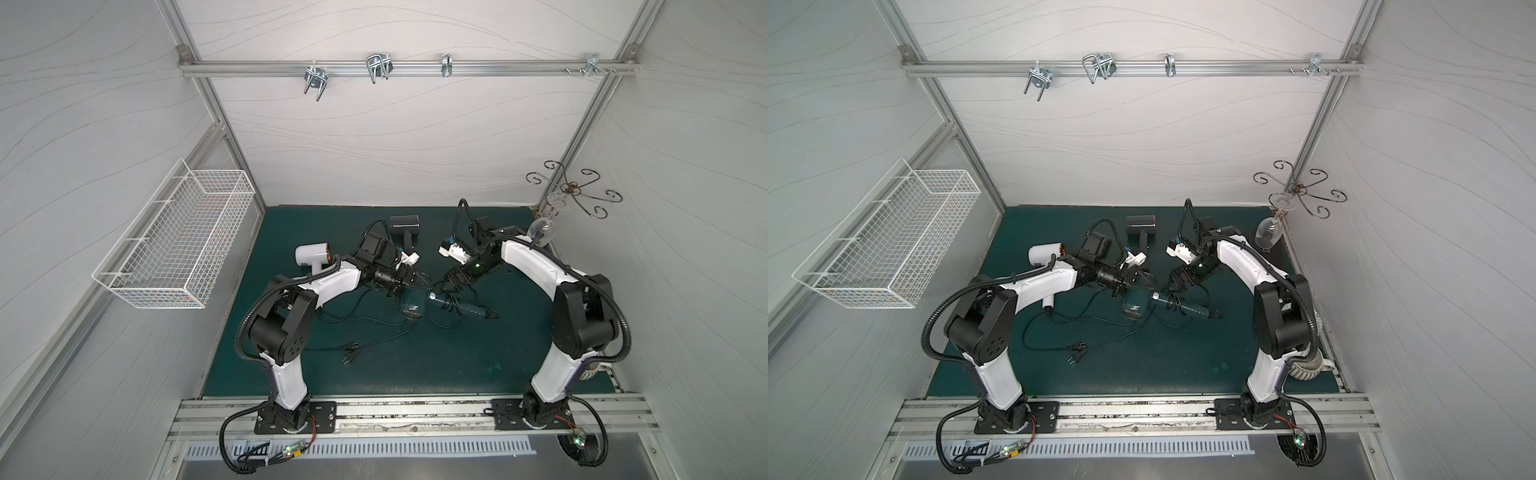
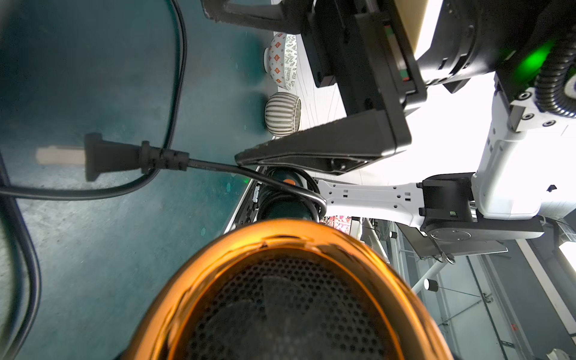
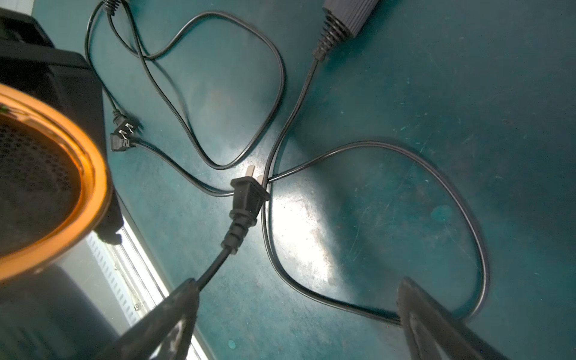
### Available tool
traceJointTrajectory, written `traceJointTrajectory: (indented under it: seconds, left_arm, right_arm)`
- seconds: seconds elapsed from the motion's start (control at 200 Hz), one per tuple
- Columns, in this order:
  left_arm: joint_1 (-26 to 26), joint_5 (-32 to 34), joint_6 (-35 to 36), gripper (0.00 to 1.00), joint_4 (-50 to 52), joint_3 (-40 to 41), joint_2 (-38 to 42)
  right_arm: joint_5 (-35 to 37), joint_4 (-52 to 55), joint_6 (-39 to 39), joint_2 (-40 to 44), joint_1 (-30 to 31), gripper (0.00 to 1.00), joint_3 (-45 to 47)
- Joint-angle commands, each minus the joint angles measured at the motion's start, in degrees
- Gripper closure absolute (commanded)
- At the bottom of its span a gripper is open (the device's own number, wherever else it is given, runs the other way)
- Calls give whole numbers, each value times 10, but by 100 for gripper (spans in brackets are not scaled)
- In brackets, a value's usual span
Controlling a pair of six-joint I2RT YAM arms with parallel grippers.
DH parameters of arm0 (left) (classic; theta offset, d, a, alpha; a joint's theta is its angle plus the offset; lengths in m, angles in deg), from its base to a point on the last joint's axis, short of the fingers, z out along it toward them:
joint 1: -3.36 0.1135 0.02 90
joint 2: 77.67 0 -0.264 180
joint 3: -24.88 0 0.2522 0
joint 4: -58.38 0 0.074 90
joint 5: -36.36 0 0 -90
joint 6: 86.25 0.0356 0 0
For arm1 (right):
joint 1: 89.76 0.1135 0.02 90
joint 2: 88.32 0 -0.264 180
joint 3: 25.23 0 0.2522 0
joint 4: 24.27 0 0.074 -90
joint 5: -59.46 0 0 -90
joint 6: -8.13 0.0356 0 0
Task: Wrap the cord around the hair dryer
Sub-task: Place the hair dryer at the center of the board.
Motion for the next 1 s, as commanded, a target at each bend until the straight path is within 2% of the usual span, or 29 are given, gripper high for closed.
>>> traceJointTrajectory:
  seconds: [0.0, 0.745, 0.995]
  left_arm:
    - [4, -36, -5, 100, -30, -6, 8]
    - [5, -36, 10, 100, 8, -20, 21]
    - [6, -35, 18, 100, 26, -26, 27]
  right_arm:
    - [-24, 21, -2, 20, -10, 1, -8]
    - [-58, 39, -4, 76, -38, 1, -23]
    - [-193, 9, -44, 142, -39, 1, 24]
